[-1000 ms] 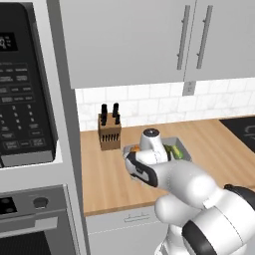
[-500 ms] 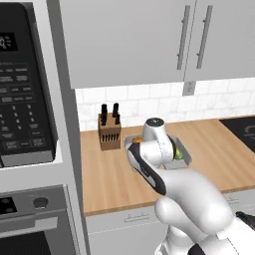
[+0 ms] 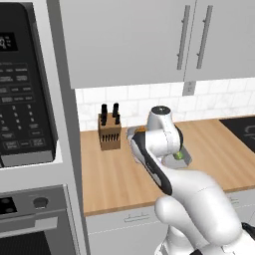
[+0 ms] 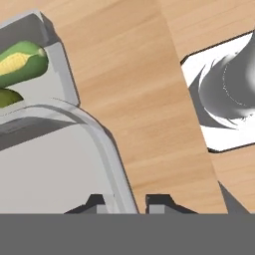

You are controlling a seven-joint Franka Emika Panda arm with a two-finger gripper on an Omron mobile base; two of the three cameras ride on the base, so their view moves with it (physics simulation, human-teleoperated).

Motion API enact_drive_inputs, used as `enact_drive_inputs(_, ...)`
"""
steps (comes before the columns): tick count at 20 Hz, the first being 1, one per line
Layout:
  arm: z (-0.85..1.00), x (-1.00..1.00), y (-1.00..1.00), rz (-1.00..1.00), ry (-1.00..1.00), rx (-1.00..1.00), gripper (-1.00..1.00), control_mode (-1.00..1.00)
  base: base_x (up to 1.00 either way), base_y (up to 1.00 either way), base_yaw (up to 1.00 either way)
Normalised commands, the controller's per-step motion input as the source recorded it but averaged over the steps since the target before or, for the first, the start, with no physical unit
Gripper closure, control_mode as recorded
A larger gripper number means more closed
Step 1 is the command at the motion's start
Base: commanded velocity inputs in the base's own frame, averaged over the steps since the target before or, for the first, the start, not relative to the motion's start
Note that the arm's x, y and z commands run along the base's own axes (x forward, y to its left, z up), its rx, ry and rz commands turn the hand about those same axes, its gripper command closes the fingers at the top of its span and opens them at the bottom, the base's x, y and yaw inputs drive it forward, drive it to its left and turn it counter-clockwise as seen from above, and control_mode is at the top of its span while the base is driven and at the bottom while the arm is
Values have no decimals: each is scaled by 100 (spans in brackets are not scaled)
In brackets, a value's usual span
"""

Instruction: Take the meat container that has the chicken drumstick and place it on the second highest rack of the freezer. Then take the vegetable container that has the corn and lime and place it on the highest rack of the freezer.

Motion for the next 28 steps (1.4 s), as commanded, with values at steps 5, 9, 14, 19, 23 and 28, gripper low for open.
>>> enact_drive_inputs(5,15,-20,-29,6,0,0,100,-100,0,0,0)
enact_drive_inputs(9,45,-25,-42,6,0,0,100,-100,0,0,0)
enact_drive_inputs(14,50,-16,-36,0,1,0,100,-100,0,0,0)
enact_drive_inputs(19,46,-19,-24,-2,0,0,100,-100,0,0,0)
enact_drive_inputs(23,51,-8,-11,-5,4,0,100,-100,0,0,0)
enact_drive_inputs(28,30,-1,0,-12,5,0,100,-100,0,0,0)
